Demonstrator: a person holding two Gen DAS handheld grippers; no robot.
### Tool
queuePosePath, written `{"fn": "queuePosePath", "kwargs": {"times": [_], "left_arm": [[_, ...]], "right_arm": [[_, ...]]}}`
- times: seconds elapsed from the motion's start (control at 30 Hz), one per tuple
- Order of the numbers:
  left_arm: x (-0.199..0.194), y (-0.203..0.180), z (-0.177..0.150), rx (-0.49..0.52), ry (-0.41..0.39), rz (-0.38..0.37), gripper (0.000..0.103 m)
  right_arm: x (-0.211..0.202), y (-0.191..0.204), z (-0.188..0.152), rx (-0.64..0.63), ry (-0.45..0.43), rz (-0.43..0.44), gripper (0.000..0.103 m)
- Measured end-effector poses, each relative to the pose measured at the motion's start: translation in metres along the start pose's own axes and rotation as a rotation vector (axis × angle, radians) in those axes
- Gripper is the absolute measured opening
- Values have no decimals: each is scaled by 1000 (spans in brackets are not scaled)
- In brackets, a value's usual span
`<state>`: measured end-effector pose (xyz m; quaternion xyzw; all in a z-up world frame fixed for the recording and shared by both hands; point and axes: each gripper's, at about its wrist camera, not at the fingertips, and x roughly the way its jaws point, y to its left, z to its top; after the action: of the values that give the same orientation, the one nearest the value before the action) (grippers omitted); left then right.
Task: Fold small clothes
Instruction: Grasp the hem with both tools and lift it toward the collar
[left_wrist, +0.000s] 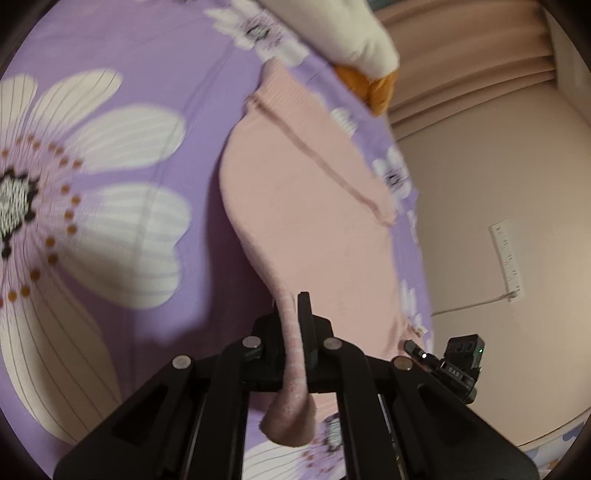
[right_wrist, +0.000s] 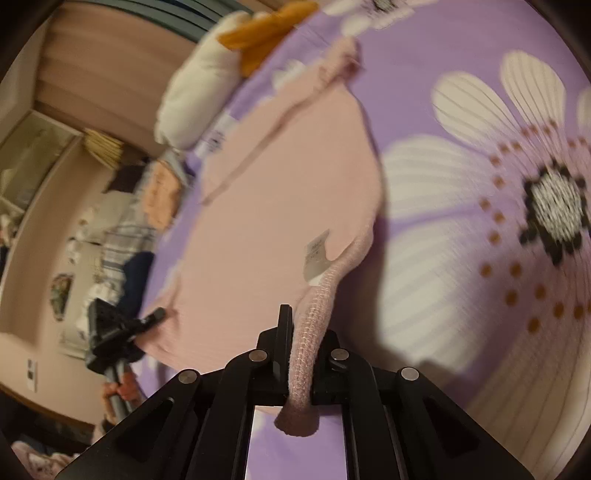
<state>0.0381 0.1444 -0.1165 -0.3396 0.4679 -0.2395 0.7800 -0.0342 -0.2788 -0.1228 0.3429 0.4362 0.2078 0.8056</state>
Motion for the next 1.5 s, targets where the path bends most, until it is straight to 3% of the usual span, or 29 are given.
{"fn": "queuePosePath", "kwargs": {"times": [0.23, 0.4, 0.73, 0.93, 1.07, 1.23, 1.5], "left_arm": [[-37, -42, 1, 116, -119, -88, 2], [-49, -63, -1, 157, -127, -121, 2], [-101, -81, -25, 176, -86, -73, 2], [-135, -90, -37, 201, -100, -43, 3], [-119, -91, -9, 179, -107, -59, 2], [-88, -97, 41, 186, -97, -45, 3], [-19, -81, 131, 110, -63, 15, 3]], "right_arm": [[-27, 29, 7, -64, -105, 118, 5], [-41, 41, 1, -87, -145, 139, 5], [-89, 74, -9, -201, -139, 155, 5], [-124, 117, -23, -402, -150, 162, 5], [-122, 129, -9, -450, -172, 168, 5], [-94, 127, 38, -399, -184, 159, 5], [-31, 95, 123, -197, -142, 87, 5]]}}
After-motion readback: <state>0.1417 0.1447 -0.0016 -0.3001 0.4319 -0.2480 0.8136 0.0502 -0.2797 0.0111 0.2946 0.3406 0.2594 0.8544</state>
